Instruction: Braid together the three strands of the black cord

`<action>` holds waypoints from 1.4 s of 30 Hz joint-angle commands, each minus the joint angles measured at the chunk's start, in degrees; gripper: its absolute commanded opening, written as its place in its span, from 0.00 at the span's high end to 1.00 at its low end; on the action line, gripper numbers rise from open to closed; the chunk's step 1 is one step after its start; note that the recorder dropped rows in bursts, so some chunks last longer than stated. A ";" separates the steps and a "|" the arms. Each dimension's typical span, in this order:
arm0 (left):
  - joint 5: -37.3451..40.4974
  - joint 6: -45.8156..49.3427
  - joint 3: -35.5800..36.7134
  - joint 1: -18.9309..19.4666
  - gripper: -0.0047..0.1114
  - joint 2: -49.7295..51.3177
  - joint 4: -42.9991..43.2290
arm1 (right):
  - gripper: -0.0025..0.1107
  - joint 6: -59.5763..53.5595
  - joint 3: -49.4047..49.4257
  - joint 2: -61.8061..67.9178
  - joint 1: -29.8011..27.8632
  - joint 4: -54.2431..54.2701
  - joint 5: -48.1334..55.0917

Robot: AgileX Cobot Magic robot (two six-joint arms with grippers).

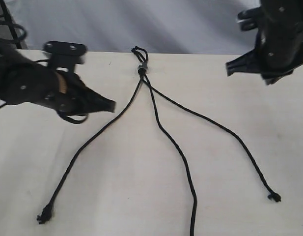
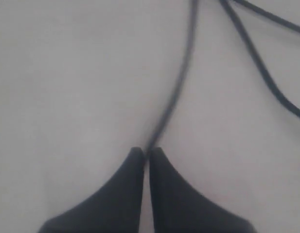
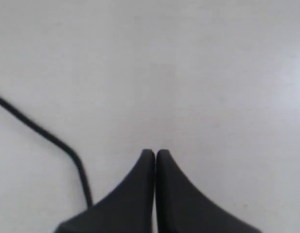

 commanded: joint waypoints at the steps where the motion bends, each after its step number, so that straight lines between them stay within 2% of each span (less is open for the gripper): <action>1: 10.22 -0.77 -7.97 -12.88 0.88 3.47 0.06 | 0.97 0.80 -0.28 -8.25 -5.28 -3.14 3.18; 5: 14.73 -0.77 -15.81 -19.61 0.73 9.13 -1.72 | 0.97 0.58 0.00 -11.38 -10.07 -3.03 5.38; 8: 19.41 -0.77 -21.37 -22.15 0.58 14.58 -4.50 | 0.97 0.70 0.80 -12.12 -12.16 -1.49 5.24; 11: 24.61 -0.86 -26.68 -23.41 0.51 20.16 -7.14 | 0.97 0.80 1.66 -12.01 -12.31 -1.51 4.53; 15: 29.82 0.01 -32.77 -23.55 0.50 26.00 -11.24 | 0.97 0.80 2.40 -11.79 -12.05 0.42 3.06; 25: 32.38 0.75 -41.72 -24.00 0.50 33.23 -15.00 | 0.97 0.80 2.71 -11.79 -12.05 1.96 1.84; 37: 38.80 1.98 -45.86 -24.00 0.50 31.43 -15.08 | 0.97 0.80 4.05 -11.37 -12.05 2.34 -1.42; 42: 34.32 1.92 -46.47 -24.00 0.50 31.81 -18.24 | 0.97 0.68 4.05 -11.13 -12.05 2.34 -1.31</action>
